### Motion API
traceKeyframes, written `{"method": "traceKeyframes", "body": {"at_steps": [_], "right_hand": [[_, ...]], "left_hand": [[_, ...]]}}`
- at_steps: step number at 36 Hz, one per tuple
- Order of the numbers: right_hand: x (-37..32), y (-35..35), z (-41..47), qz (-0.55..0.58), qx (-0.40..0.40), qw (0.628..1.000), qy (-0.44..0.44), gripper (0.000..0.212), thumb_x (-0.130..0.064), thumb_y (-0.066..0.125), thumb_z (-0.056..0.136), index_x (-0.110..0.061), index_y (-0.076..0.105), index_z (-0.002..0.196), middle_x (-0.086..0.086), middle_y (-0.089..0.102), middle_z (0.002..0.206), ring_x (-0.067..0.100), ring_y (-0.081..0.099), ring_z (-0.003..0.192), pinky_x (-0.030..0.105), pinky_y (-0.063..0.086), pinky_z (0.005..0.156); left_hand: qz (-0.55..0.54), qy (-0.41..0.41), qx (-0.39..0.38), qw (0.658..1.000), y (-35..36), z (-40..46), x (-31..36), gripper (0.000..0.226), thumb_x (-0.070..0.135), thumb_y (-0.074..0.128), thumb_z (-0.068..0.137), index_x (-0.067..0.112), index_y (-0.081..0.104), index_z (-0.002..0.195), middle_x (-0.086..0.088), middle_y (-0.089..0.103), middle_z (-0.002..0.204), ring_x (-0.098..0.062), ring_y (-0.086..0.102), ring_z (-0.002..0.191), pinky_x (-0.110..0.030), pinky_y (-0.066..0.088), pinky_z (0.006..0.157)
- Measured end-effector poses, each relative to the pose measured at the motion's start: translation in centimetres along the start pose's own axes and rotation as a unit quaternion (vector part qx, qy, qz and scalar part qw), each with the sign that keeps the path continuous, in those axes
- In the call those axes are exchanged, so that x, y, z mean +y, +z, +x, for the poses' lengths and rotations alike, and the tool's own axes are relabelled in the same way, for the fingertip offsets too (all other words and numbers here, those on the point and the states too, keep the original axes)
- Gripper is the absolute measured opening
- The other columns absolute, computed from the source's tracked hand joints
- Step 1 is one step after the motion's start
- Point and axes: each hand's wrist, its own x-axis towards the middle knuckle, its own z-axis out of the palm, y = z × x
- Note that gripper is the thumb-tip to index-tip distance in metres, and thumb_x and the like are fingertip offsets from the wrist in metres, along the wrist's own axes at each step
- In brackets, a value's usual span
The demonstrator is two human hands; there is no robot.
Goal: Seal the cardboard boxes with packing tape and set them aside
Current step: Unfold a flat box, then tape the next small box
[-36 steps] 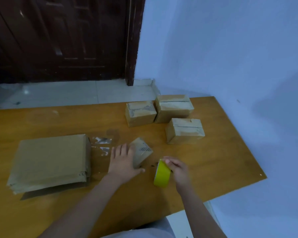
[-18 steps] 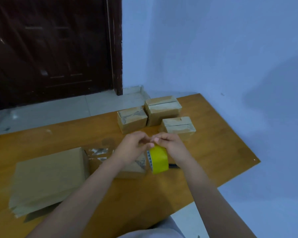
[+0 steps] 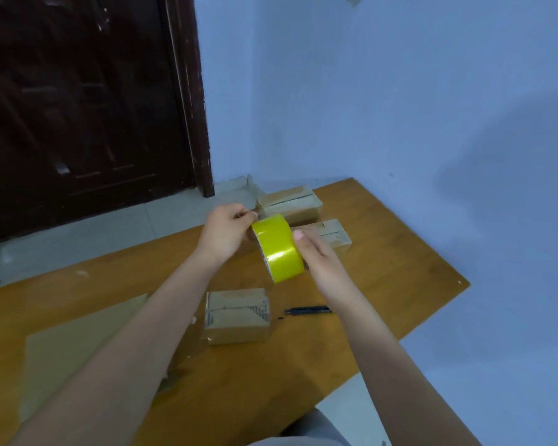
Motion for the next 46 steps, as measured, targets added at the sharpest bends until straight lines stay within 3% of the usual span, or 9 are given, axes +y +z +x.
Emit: {"method": "traceKeyframes", "body": {"at_steps": [3, 6, 12, 17, 23, 27, 31, 37, 46], "right_hand": [[0.6, -0.3, -1.6, -0.021, -0.043, 0.997, -0.056, 0.048, -0.046, 0.045, 0.091, -0.001, 0.062, 0.091, 0.015, 0.059, 0.089, 0.025, 0.056, 0.083, 0.027, 0.038, 0.074], [0.9, -0.3, -2.5, -0.041, -0.024, 0.996, -0.077, 0.056, -0.047, 0.048, 0.088, 0.008, 0.054, 0.085, 0.025, 0.05, 0.082, 0.022, 0.048, 0.074, 0.032, 0.035, 0.068], [1.8, 0.1, -3.1, -0.113, 0.054, 0.991, 0.038, 0.048, -0.04, 0.049, 0.095, -0.014, 0.033, 0.059, -0.002, 0.031, 0.056, 0.012, 0.031, 0.054, 0.032, 0.025, 0.055], [4.5, 1.2, -4.1, -0.308, 0.016, 0.935, 0.176, 0.047, -0.04, 0.04, 0.099, -0.011, 0.035, 0.062, 0.003, 0.038, 0.057, 0.016, 0.035, 0.051, 0.024, 0.02, 0.043], [7.8, 2.7, -6.2, -0.222, -0.034, 0.946, 0.233, 0.037, -0.042, 0.038, 0.099, -0.025, 0.042, 0.067, -0.007, 0.043, 0.058, 0.002, 0.043, 0.048, 0.017, 0.031, 0.048], [9.4, 4.0, -7.0, -0.149, -0.053, 0.944, 0.29, 0.027, -0.041, 0.044, 0.097, -0.022, 0.06, 0.086, 0.0, 0.064, 0.081, 0.015, 0.065, 0.077, 0.029, 0.05, 0.068], [10.3, 4.6, -6.8, -0.174, -0.073, 0.935, 0.299, 0.031, -0.042, 0.042, 0.098, -0.022, 0.055, 0.079, -0.004, 0.056, 0.069, 0.007, 0.055, 0.062, 0.02, 0.041, 0.057], [11.8, 5.4, -6.9, -0.239, -0.093, 0.908, 0.331, 0.042, -0.05, 0.039, 0.097, -0.013, 0.059, 0.094, 0.004, 0.061, 0.085, 0.019, 0.06, 0.08, 0.031, 0.043, 0.068], [12.2, 6.0, -6.1, -0.2, -0.057, 0.907, 0.366, 0.037, -0.044, 0.044, 0.097, -0.016, 0.046, 0.072, -0.001, 0.045, 0.067, 0.014, 0.046, 0.062, 0.027, 0.033, 0.054]], "left_hand": [[-0.062, -0.057, -0.02, 0.996, 0.8, 0.7, 0.3, 0.033, 0.0, 0.054, 0.092, 0.009, 0.054, 0.06, 0.006, 0.052, 0.042, -0.002, 0.05, 0.04, -0.016, 0.041, 0.042], [-0.05, -0.044, -0.066, 0.996, 1.6, 1.1, 0.1, 0.035, -0.002, 0.053, 0.091, 0.01, 0.053, 0.058, 0.009, 0.047, 0.035, 0.001, 0.046, 0.035, -0.014, 0.039, 0.041], [-0.013, -0.011, -0.023, 1.0, 1.6, 3.0, -1.7, 0.043, 0.007, 0.053, 0.085, 0.025, 0.062, 0.048, -0.001, 0.065, 0.052, -0.023, 0.066, 0.061, -0.045, 0.056, 0.078], [0.119, 0.01, -0.09, 0.989, 3.1, 2.4, -3.3, 0.029, 0.016, 0.055, 0.094, 0.01, 0.066, 0.067, 0.006, 0.067, 0.061, -0.015, 0.066, 0.066, -0.037, 0.054, 0.08], [0.268, -0.024, -0.135, 0.954, 4.2, 1.5, -8.3, 0.029, 0.031, 0.05, 0.097, 0.015, 0.062, 0.076, -0.002, 0.064, 0.075, -0.023, 0.06, 0.072, -0.034, 0.046, 0.062], [0.321, -0.023, -0.154, 0.934, 4.7, 0.4, -11.2, 0.027, 0.034, 0.045, 0.099, 0.018, 0.06, 0.083, 0.002, 0.057, 0.07, -0.02, 0.058, 0.07, -0.027, 0.034, 0.052], [0.3, -0.052, -0.115, 0.946, 5.0, -1.0, -13.6, 0.03, 0.038, 0.045, 0.099, 0.017, 0.066, 0.093, -0.001, 0.064, 0.079, -0.021, 0.059, 0.076, -0.03, 0.038, 0.056], [0.307, -0.061, -0.081, 0.946, 5.7, -1.3, -14.8, 0.029, 0.043, 0.047, 0.097, 0.024, 0.07, 0.099, 0.002, 0.068, 0.097, -0.019, 0.061, 0.089, -0.027, 0.038, 0.06], [0.283, -0.109, -0.031, 0.952, 6.2, -0.7, -15.1, 0.027, 0.041, 0.051, 0.096, 0.025, 0.072, 0.101, -0.001, 0.07, 0.1, -0.022, 0.062, 0.094, -0.026, 0.038, 0.063]]}}
